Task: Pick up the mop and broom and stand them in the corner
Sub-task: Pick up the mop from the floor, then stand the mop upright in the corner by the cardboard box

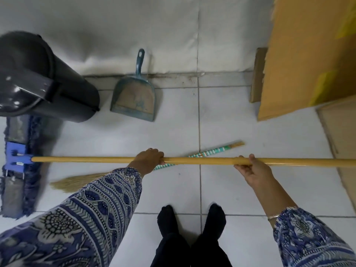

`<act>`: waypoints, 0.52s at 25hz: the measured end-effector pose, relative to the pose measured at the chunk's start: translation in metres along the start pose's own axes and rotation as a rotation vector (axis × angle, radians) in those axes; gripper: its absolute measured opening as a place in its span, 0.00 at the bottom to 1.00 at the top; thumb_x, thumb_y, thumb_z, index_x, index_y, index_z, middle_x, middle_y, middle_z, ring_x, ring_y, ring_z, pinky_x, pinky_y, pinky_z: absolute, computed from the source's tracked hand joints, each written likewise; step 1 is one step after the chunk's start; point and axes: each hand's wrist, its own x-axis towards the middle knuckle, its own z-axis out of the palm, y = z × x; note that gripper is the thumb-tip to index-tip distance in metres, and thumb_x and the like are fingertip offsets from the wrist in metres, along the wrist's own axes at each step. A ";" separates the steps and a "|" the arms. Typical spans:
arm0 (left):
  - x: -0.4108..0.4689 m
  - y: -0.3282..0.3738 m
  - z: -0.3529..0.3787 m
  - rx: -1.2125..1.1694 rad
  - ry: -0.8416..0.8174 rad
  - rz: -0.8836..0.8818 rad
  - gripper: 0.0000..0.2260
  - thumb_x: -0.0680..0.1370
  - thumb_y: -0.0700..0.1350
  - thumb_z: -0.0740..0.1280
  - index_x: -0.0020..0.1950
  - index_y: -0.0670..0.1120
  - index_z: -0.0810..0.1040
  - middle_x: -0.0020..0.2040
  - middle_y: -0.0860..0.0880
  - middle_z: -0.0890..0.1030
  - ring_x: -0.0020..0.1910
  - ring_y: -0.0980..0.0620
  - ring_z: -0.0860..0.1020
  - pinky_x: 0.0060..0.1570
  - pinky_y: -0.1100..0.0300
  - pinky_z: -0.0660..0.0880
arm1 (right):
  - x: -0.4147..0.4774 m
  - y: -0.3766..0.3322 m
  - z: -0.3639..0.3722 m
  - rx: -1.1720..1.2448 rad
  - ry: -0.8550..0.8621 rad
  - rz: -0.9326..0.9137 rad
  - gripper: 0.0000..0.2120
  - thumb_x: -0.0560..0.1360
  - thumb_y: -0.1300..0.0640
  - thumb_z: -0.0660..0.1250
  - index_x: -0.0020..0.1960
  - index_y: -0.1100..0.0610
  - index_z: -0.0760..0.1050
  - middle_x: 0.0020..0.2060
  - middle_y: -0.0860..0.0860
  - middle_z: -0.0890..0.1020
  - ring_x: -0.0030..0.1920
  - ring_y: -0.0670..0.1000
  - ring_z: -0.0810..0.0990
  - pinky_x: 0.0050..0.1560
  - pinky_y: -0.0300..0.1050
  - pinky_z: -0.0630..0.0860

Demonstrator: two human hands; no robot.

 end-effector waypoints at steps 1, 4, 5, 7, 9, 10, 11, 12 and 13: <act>-0.017 0.010 -0.017 -0.023 0.018 0.012 0.13 0.80 0.49 0.56 0.54 0.42 0.73 0.53 0.42 0.77 0.55 0.44 0.73 0.53 0.48 0.71 | -0.029 -0.018 0.003 -0.012 -0.019 -0.036 0.07 0.78 0.64 0.59 0.40 0.62 0.68 0.50 0.59 0.76 0.49 0.55 0.77 0.66 0.64 0.67; -0.075 0.038 -0.066 -0.092 0.068 0.067 0.13 0.80 0.50 0.56 0.49 0.43 0.74 0.46 0.42 0.76 0.49 0.45 0.73 0.48 0.50 0.70 | -0.118 -0.066 0.008 -0.035 -0.094 -0.136 0.06 0.78 0.63 0.58 0.42 0.61 0.69 0.55 0.62 0.73 0.51 0.56 0.77 0.66 0.64 0.68; -0.095 0.047 -0.085 -0.105 0.094 0.086 0.11 0.80 0.50 0.56 0.46 0.45 0.73 0.43 0.44 0.74 0.46 0.47 0.71 0.45 0.52 0.69 | -0.151 -0.081 0.012 -0.059 -0.115 -0.180 0.05 0.78 0.63 0.58 0.44 0.62 0.69 0.54 0.61 0.74 0.48 0.57 0.78 0.65 0.63 0.69; -0.135 0.063 -0.115 -0.133 0.138 0.114 0.10 0.80 0.50 0.56 0.41 0.48 0.68 0.40 0.49 0.71 0.43 0.49 0.69 0.43 0.55 0.65 | -0.213 -0.106 0.019 -0.116 -0.150 -0.276 0.05 0.79 0.62 0.58 0.52 0.63 0.70 0.49 0.60 0.76 0.50 0.58 0.77 0.64 0.62 0.70; -0.181 0.082 -0.149 -0.159 0.186 0.142 0.09 0.79 0.50 0.57 0.40 0.49 0.67 0.39 0.50 0.71 0.41 0.50 0.69 0.41 0.56 0.64 | -0.281 -0.129 0.024 -0.155 -0.177 -0.390 0.05 0.79 0.62 0.57 0.52 0.61 0.70 0.45 0.58 0.77 0.51 0.58 0.77 0.62 0.60 0.72; -0.208 0.093 -0.165 -0.180 0.219 0.162 0.09 0.79 0.49 0.58 0.40 0.48 0.67 0.39 0.50 0.71 0.40 0.49 0.69 0.40 0.56 0.64 | -0.320 -0.139 0.024 -0.169 -0.201 -0.453 0.05 0.79 0.61 0.57 0.47 0.60 0.70 0.43 0.57 0.77 0.48 0.57 0.78 0.60 0.59 0.74; -0.234 0.103 -0.183 -0.199 0.262 0.199 0.09 0.79 0.49 0.59 0.41 0.48 0.69 0.38 0.50 0.71 0.39 0.49 0.69 0.39 0.57 0.64 | -0.359 -0.152 0.023 -0.189 -0.226 -0.530 0.06 0.79 0.61 0.57 0.45 0.59 0.70 0.42 0.57 0.77 0.44 0.55 0.79 0.58 0.58 0.75; -0.254 0.114 -0.198 -0.225 0.300 0.231 0.08 0.79 0.49 0.60 0.41 0.47 0.70 0.37 0.50 0.71 0.37 0.50 0.69 0.37 0.58 0.64 | -0.390 -0.164 0.024 -0.204 -0.250 -0.608 0.05 0.79 0.60 0.58 0.46 0.59 0.70 0.41 0.56 0.78 0.41 0.53 0.79 0.56 0.58 0.76; -0.273 0.124 -0.213 -0.244 0.335 0.259 0.08 0.78 0.48 0.60 0.41 0.47 0.70 0.34 0.52 0.70 0.35 0.50 0.69 0.34 0.58 0.63 | -0.421 -0.177 0.023 -0.224 -0.262 -0.689 0.03 0.79 0.60 0.58 0.49 0.59 0.69 0.39 0.55 0.78 0.40 0.51 0.79 0.54 0.57 0.77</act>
